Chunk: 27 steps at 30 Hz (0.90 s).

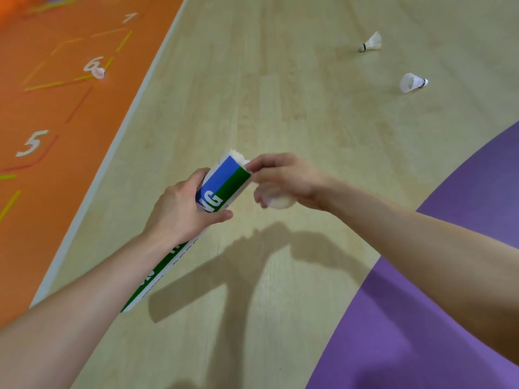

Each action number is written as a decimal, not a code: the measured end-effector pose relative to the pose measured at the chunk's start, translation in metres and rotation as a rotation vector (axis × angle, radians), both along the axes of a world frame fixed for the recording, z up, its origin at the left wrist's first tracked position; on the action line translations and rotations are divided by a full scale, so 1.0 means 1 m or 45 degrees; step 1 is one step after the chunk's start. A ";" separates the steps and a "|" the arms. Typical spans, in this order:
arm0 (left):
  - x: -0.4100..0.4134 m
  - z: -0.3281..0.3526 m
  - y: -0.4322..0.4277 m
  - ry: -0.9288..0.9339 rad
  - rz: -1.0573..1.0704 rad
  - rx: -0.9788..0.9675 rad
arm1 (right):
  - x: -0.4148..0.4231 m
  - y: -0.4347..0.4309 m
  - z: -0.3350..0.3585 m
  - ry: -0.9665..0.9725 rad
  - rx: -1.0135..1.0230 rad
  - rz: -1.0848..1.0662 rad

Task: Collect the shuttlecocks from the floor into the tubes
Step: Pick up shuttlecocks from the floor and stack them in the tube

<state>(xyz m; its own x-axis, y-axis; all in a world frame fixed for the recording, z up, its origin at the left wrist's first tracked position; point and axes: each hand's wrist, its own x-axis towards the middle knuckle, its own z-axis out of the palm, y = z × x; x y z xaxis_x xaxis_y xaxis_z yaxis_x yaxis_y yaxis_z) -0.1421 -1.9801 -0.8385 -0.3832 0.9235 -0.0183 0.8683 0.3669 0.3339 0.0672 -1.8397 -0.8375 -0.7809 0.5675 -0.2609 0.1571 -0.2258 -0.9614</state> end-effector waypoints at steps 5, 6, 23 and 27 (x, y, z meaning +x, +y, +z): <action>-0.001 0.008 -0.009 0.057 -0.091 -0.019 | 0.009 -0.015 0.022 -0.197 0.194 0.400; 0.001 0.009 -0.009 0.070 -0.111 -0.012 | 0.011 -0.017 0.024 -0.228 0.213 0.422; 0.062 0.022 0.039 -0.171 -0.214 0.127 | 0.122 0.028 0.096 -0.861 0.944 -0.052; 0.096 0.029 0.061 -0.227 -0.281 0.127 | 0.157 0.017 0.097 -1.074 1.118 -0.085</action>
